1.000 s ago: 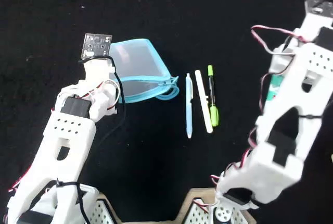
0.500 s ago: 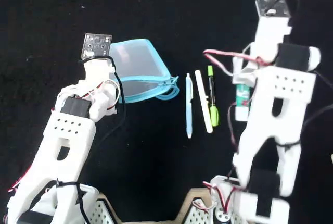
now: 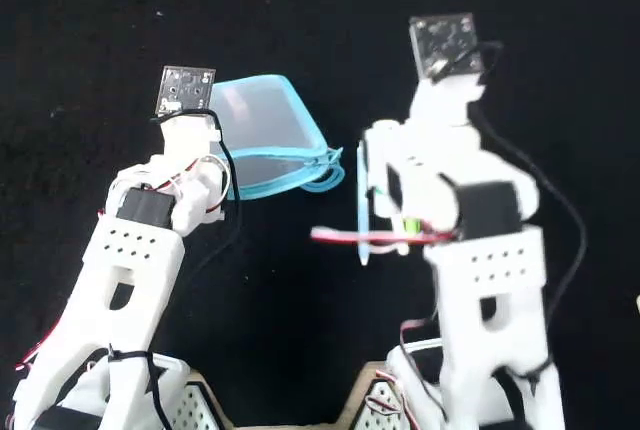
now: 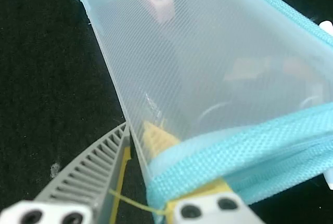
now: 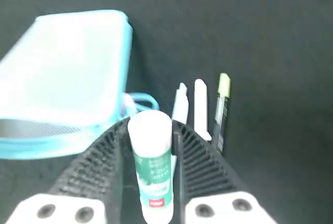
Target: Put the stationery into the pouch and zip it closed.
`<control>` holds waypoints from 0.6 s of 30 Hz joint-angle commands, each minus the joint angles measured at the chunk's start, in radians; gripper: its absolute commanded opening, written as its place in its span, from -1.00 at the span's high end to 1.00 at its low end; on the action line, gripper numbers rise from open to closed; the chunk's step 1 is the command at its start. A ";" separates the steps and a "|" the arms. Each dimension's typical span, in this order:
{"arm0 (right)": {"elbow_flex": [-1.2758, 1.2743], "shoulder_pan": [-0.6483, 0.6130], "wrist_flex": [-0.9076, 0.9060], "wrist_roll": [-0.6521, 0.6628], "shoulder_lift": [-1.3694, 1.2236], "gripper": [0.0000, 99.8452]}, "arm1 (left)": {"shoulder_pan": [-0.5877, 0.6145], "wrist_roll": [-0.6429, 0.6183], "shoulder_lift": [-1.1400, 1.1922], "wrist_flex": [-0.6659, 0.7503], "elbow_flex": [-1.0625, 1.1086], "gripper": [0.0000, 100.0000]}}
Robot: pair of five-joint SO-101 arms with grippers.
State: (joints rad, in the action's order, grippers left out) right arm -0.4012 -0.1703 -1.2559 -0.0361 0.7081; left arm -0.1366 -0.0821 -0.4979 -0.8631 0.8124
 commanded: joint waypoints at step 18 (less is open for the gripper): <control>-0.602 -0.408 0.680 -0.008 0.587 0.98 | -0.012 -0.005 0.015 -0.008 0.073 0.94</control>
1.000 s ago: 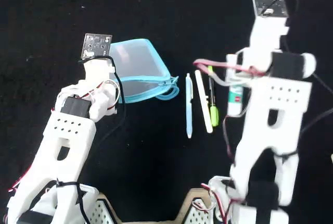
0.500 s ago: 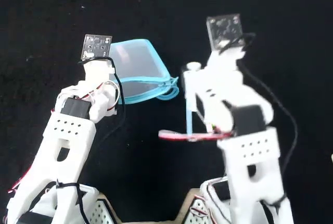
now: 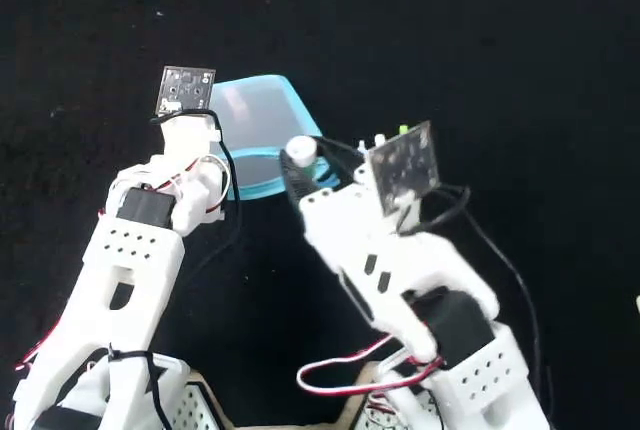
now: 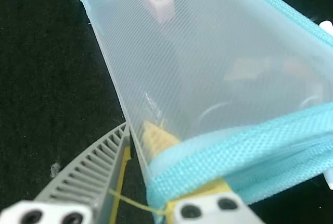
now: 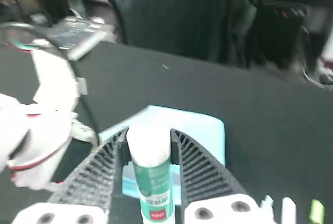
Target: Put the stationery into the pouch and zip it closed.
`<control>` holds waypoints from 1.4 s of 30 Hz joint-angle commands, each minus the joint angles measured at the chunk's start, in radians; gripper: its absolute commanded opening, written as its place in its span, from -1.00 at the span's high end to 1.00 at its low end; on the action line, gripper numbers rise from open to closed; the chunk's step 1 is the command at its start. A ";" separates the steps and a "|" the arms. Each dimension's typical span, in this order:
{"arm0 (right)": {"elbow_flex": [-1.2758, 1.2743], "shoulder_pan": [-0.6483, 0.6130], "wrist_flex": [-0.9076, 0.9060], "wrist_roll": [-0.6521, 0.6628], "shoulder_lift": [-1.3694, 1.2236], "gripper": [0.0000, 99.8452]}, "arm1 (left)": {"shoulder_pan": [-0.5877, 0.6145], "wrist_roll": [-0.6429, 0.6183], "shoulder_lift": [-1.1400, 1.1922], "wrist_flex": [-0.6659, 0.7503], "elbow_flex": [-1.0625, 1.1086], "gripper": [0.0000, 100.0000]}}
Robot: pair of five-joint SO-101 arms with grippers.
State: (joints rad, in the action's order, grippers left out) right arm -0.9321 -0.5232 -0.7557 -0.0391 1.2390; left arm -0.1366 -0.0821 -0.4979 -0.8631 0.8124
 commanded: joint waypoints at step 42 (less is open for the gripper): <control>-0.656 0.026 0.276 0.002 0.550 0.98 | -0.008 -0.003 0.015 -0.008 0.073 0.94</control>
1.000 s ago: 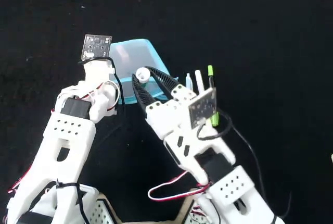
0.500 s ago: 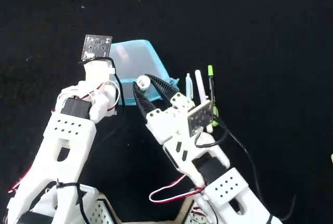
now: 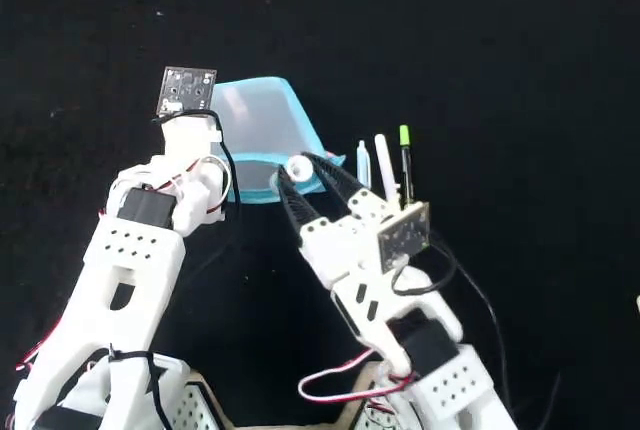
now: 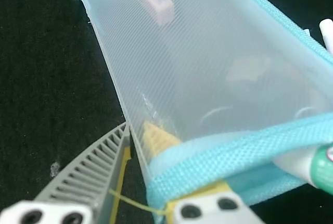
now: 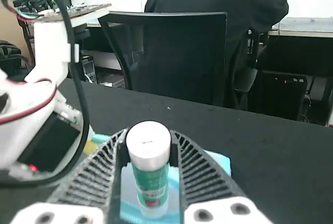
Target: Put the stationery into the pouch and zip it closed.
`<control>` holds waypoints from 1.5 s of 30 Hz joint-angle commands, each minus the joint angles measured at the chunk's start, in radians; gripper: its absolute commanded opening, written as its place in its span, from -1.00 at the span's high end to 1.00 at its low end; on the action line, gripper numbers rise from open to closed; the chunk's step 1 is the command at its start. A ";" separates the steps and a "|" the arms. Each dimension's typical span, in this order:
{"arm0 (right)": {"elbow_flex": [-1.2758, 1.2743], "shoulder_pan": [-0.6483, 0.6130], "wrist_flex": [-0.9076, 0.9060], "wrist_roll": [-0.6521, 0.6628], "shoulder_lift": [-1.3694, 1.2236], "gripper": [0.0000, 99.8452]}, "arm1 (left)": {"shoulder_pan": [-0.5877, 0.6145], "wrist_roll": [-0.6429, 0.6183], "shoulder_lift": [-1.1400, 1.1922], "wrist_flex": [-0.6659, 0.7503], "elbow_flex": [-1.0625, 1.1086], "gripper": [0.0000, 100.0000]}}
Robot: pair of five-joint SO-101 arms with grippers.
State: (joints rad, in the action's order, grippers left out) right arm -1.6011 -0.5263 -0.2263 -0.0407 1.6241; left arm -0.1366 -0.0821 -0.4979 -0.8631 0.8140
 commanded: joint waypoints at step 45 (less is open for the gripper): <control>0.311 0.031 -0.308 -0.002 -0.458 0.98 | -0.008 -0.003 0.015 -0.006 0.070 0.94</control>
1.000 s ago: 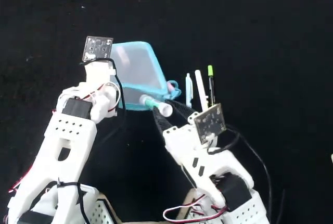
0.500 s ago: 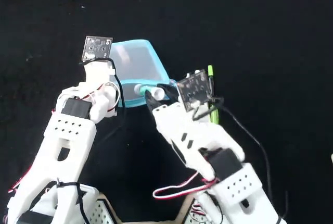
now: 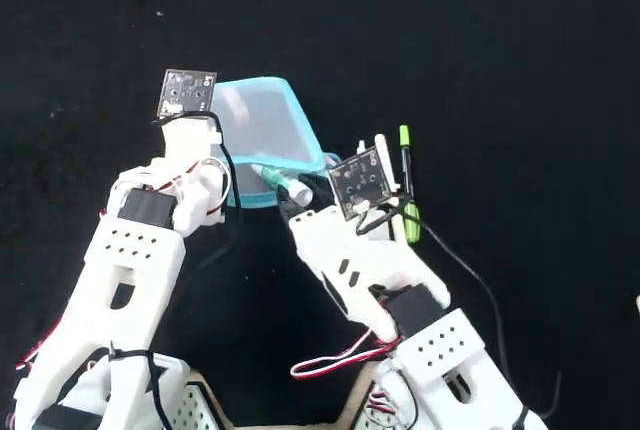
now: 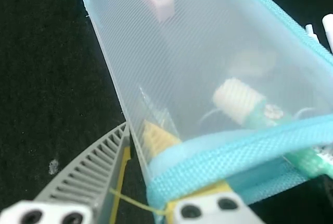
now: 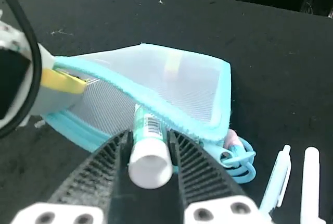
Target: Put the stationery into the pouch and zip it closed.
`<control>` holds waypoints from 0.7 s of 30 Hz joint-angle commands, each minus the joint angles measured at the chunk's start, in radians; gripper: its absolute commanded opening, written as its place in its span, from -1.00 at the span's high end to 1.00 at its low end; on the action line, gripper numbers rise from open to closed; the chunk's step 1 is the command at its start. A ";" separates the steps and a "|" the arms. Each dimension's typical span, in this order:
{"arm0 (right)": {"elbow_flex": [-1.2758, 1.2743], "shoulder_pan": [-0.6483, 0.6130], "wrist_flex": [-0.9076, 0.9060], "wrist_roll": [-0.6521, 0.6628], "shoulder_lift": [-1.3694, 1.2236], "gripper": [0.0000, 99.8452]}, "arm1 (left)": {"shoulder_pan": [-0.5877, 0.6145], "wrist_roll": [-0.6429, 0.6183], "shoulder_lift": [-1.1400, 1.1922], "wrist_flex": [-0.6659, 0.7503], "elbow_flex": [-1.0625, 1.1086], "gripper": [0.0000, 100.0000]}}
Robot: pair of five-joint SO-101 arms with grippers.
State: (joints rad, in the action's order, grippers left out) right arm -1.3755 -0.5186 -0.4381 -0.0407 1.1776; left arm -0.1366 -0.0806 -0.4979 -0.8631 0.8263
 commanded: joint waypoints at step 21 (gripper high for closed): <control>0.179 -0.003 -0.198 -0.005 -0.015 0.98 | -0.008 -0.005 0.021 -0.005 0.053 0.94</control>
State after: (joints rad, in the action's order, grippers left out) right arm -1.1976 -0.5155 -0.7127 -0.0407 1.1684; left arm -0.1366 -0.0806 -0.4979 -0.8631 0.8263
